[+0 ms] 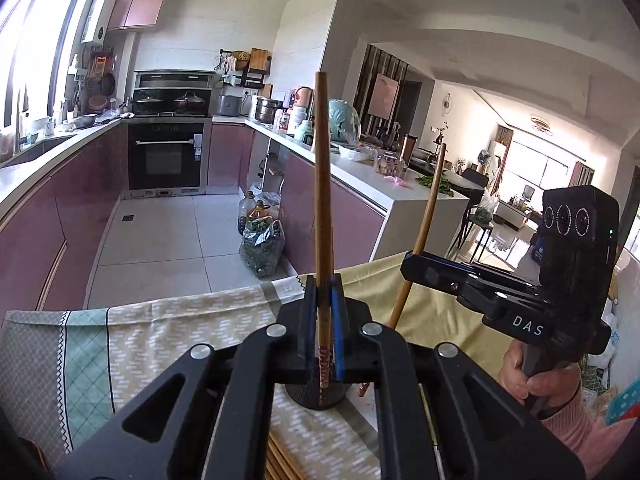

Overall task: Organize utensils
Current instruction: 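Lift the right gripper's chopstick upright over the cup while the left gripper lifts its chopstick, then lower the right gripper's chopstick into the mesh cup while the left gripper releases its chopstick there, then move both open grippers back over the remaining chopsticks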

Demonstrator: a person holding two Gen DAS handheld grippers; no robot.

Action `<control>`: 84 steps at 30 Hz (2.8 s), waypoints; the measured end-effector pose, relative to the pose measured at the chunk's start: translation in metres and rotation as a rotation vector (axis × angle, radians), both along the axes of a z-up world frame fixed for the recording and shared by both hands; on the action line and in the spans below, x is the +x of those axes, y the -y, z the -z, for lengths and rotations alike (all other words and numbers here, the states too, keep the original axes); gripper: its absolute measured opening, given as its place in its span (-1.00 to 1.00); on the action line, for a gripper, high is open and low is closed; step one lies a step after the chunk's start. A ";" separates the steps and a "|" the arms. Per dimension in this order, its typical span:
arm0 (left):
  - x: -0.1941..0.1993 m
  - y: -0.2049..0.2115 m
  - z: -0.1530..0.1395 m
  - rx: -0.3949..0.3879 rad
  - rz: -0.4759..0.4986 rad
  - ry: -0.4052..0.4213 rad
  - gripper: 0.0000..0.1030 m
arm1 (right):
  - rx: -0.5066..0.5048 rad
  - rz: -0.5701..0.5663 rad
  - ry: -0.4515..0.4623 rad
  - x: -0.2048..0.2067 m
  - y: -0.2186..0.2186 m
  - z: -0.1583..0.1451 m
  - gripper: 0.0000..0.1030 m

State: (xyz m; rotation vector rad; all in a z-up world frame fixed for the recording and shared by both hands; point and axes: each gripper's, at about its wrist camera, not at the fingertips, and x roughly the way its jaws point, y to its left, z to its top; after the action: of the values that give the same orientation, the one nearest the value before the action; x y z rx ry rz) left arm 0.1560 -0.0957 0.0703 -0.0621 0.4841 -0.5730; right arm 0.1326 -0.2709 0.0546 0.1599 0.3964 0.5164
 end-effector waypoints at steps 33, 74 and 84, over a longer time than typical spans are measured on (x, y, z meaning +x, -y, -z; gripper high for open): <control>0.061 0.040 0.086 0.185 0.037 -0.179 -0.86 | -0.013 0.062 -0.138 0.056 0.007 0.030 -0.88; 0.053 0.022 0.097 0.209 -0.061 -0.136 -0.41 | -0.104 0.112 -0.119 0.057 -0.010 0.021 -0.14; 0.012 -0.032 0.148 0.295 -0.120 -0.219 -0.33 | -0.149 -0.109 -0.126 -0.005 -0.036 0.043 -0.11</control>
State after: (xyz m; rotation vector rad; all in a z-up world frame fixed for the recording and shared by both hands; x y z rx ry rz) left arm 0.1680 -0.0633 -0.0781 0.1280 0.7680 -0.3742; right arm 0.1274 -0.2345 0.0112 0.0266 0.5669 0.5834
